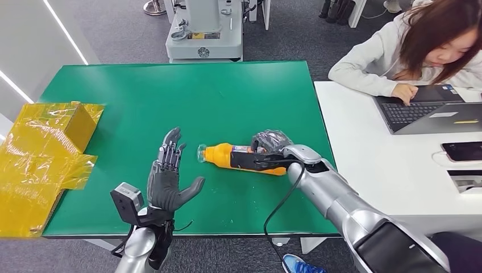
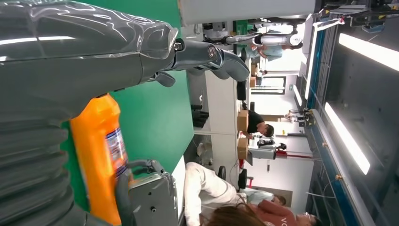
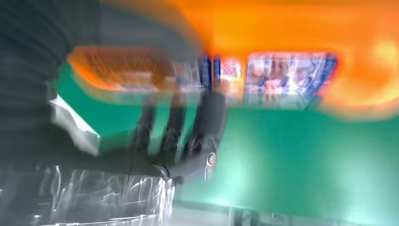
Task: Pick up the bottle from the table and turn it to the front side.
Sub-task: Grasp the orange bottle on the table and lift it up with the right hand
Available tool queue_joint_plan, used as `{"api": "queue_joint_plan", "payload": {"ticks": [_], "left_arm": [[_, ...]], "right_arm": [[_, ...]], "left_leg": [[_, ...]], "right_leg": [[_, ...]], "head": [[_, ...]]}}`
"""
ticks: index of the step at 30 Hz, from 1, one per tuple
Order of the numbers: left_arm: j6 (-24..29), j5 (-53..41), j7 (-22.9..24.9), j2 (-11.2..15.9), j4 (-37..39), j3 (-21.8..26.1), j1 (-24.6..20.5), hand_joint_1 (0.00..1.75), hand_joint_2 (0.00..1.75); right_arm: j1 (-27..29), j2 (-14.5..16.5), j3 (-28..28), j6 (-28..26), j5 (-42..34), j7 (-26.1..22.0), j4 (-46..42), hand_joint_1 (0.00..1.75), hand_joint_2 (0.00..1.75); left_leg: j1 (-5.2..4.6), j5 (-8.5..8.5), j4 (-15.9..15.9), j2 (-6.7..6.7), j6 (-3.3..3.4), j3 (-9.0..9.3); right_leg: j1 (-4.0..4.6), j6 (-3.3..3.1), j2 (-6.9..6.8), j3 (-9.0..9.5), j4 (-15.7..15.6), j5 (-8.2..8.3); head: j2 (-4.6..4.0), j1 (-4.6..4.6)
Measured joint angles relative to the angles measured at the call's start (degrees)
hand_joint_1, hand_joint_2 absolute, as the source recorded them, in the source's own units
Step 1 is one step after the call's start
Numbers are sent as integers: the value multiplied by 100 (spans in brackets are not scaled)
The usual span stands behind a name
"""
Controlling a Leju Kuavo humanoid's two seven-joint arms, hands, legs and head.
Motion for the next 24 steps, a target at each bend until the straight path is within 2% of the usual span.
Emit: {"api": "queue_joint_plan", "payload": {"ticks": [4,5,9,24], "left_arm": [[-35,25,27,22,-2,2,26,0,175],[-41,31,27,28,-2,3,35,0,175],[-67,44,27,50,-2,3,80,0,175],[-81,46,27,83,-103,3,150,0,175]], "right_arm": [[1,-53,113,5,-23,28,-47,103,175],[3,-66,138,5,-24,31,-47,100,175],[-22,-98,199,9,-60,15,-49,0,175],[-58,-106,375,5,-268,1,-54,0,175]], "left_leg": [[0,0,0,0,0,-1],[0,0,0,0,0,-1],[-1,0,0,0,0,0],[0,1,0,1,0,0]], "right_leg": [[0,0,1,0,0,0],[0,0,1,0,0,0],[0,0,1,0,-1,0],[0,0,0,2,0,1]], "head": [[0,1],[0,1],[1,0],[0,1]]}}
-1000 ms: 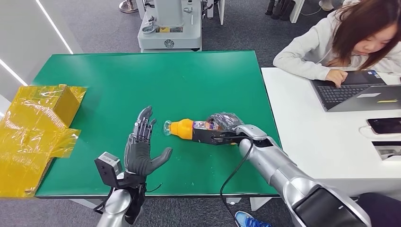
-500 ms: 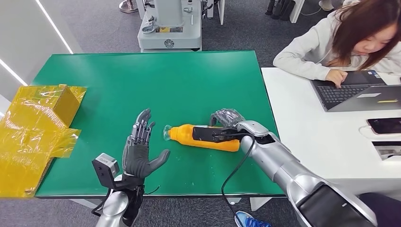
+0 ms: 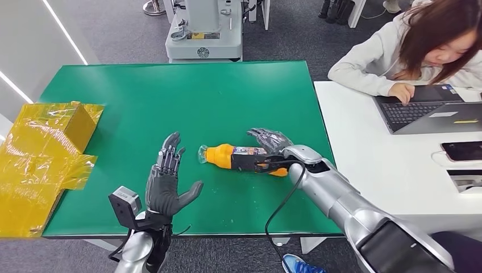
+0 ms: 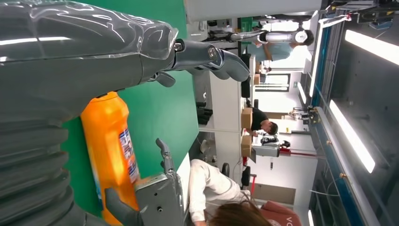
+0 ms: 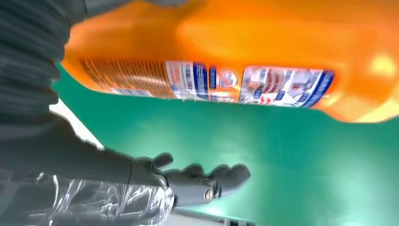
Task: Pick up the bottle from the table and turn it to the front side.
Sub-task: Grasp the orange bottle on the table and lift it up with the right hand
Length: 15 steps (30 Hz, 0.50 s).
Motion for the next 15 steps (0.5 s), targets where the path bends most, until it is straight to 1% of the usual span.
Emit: {"api": "queue_joint_plan", "payload": {"ticks": [4,6,10,15], "left_arm": [[24,-5,5,9,-66,6,7,0,175],[35,-12,11,13,-93,9,8,0,175],[8,5,51,14,-107,9,0,0,175],[-54,110,115,10,-84,9,-66,0,175]], "right_arm": [[60,-1,14,-151,-125,-63,-79,0,175],[73,-1,15,-134,-167,-26,-114,0,175],[61,0,39,209,-179,207,-93,0,175],[-23,21,142,679,-178,481,148,0,175]], "left_leg": [[0,0,0,-1,0,-2],[0,0,0,-1,0,-3],[0,0,-1,-1,0,-3],[0,0,0,-2,0,-3]], "right_leg": [[0,0,0,-2,-1,-1],[0,0,0,-3,-1,-1],[0,0,0,-4,-1,-1],[0,0,-3,-2,0,0]], "head": [[0,-1],[0,-1],[0,-1],[0,-1]]}}
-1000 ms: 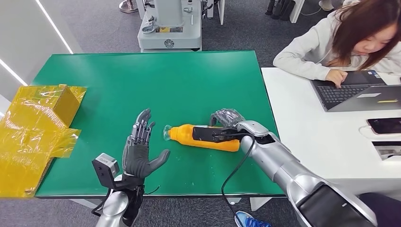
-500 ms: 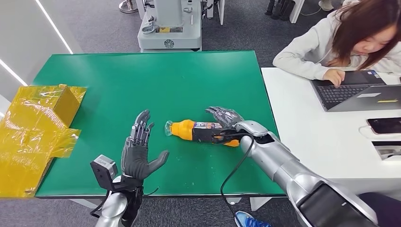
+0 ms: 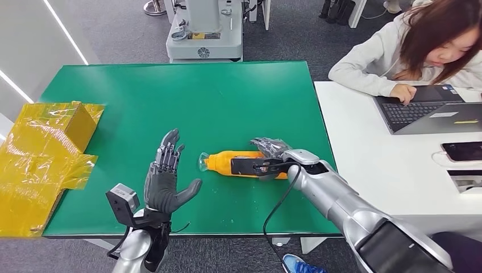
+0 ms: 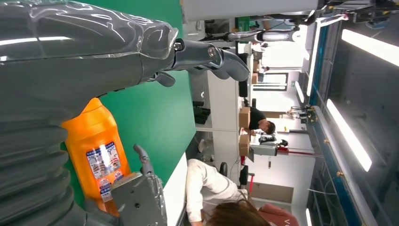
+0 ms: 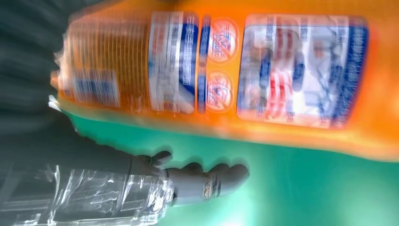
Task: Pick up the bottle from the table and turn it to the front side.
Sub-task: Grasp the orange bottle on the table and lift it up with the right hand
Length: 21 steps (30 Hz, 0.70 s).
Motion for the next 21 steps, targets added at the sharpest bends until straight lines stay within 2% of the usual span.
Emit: {"api": "queue_joint_plan", "payload": {"ticks": [7,8,11,12,21], "left_arm": [[-115,120,76,-25,36,0,-41,0,175],[-130,139,98,-31,40,0,-53,0,175],[-160,172,141,-50,66,0,-108,0,175],[-163,177,143,-52,73,0,-123,0,175],[-133,267,133,-34,107,56,-117,0,175]], "right_arm": [[-121,9,139,408,-36,174,371,0,175],[-152,11,156,464,-51,194,411,19,175],[-229,25,204,578,-81,228,514,140,175],[-246,30,214,589,-87,231,538,161,175],[-306,41,287,392,-102,55,637,175,175]], "left_leg": [[-1,0,2,0,0,-1],[0,0,2,0,0,-1],[0,0,1,0,0,-1],[0,0,1,0,0,-1],[0,0,1,0,0,-2]], "right_leg": [[-1,1,1,-1,-1,0],[-1,0,1,-1,-1,0],[0,0,2,-1,-1,0],[0,0,2,-1,0,0],[0,0,2,-1,1,0]], "head": [[0,-1],[0,-1],[0,-1],[0,-1],[0,0]]}}
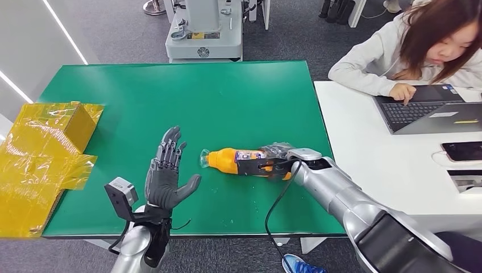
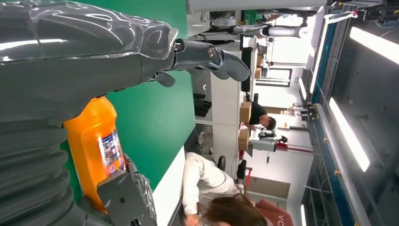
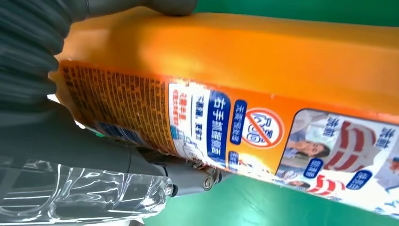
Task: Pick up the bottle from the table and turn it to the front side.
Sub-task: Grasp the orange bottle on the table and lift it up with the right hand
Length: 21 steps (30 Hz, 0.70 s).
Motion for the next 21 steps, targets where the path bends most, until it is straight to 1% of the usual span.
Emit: {"api": "queue_joint_plan", "payload": {"ticks": [8,12,17,21], "left_arm": [[68,20,-33,55,-1,52,17,0,175],[200,-2,-109,84,-36,81,108,0,175],[481,-197,-280,133,-184,213,241,0,175],[630,-373,-336,188,-249,354,205,0,175]], "right_arm": [[-21,41,54,-301,-80,-125,2,175,175],[40,40,-8,-800,-466,-428,-51,175,175],[468,-3,-527,-1499,-1186,-1016,-490,175,175],[989,-37,-966,-1912,-1421,-1234,-1091,175,175]], "left_leg": [[0,0,0,0,0,-1],[0,0,0,0,0,-1],[1,0,0,-2,0,-4],[1,-1,-1,-2,0,-4]], "right_leg": [[0,0,-1,0,0,0],[0,0,0,-2,-1,0],[1,1,-3,-5,-2,-2],[1,1,-2,-6,-3,-3]], "head": [[0,-1],[0,-1],[1,0],[0,0]]}}
